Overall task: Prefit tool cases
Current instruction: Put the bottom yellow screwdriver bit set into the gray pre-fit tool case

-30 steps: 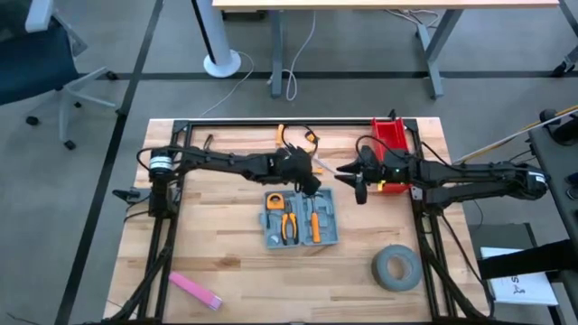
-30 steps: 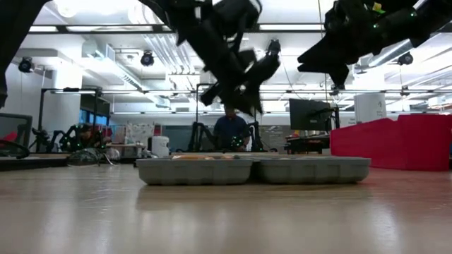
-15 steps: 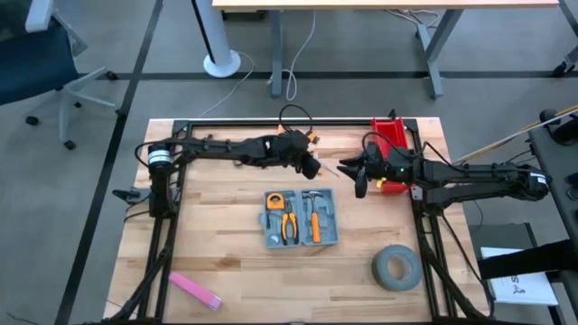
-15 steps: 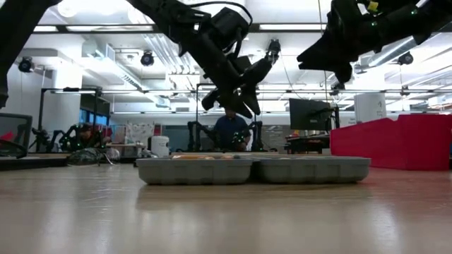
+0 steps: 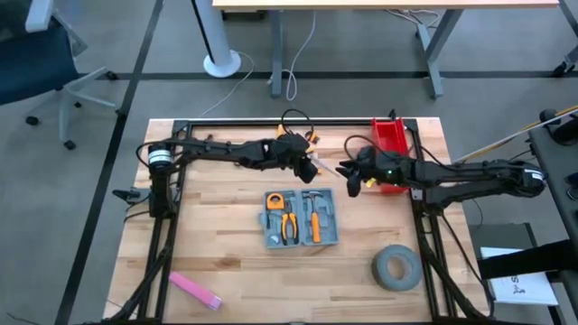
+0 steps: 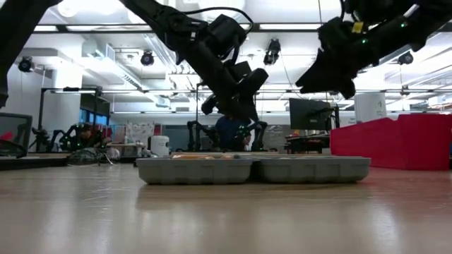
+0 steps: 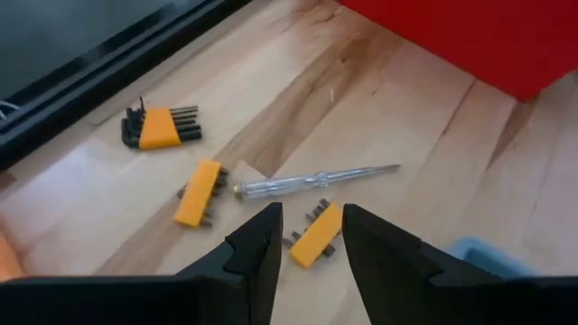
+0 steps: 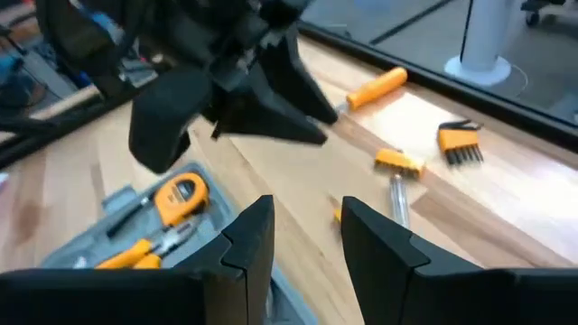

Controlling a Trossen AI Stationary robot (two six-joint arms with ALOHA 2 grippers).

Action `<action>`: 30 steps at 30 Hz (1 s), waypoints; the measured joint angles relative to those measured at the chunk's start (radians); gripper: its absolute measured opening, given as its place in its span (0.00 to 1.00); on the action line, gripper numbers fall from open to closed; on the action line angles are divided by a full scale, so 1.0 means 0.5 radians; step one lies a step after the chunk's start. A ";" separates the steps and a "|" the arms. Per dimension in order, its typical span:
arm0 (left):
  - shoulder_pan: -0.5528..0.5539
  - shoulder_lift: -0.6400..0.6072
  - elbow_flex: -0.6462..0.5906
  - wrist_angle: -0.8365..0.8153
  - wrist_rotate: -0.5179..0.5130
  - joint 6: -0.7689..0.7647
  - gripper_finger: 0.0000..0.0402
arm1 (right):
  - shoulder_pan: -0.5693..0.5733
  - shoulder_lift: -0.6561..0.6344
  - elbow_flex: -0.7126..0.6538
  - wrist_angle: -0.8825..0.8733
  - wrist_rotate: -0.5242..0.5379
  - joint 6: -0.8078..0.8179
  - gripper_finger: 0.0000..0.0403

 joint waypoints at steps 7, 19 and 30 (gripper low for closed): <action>0.098 0.000 -0.005 0.047 -0.001 0.189 0.29 | -0.145 0.256 0.006 0.159 0.035 -0.018 0.27; 0.168 0.000 -0.159 0.061 0.262 0.082 0.32 | -0.512 0.578 0.158 0.277 -0.340 -0.076 0.22; 0.154 0.001 -0.241 0.057 0.315 -0.137 0.37 | -0.509 0.648 0.175 0.336 -0.473 -0.021 0.25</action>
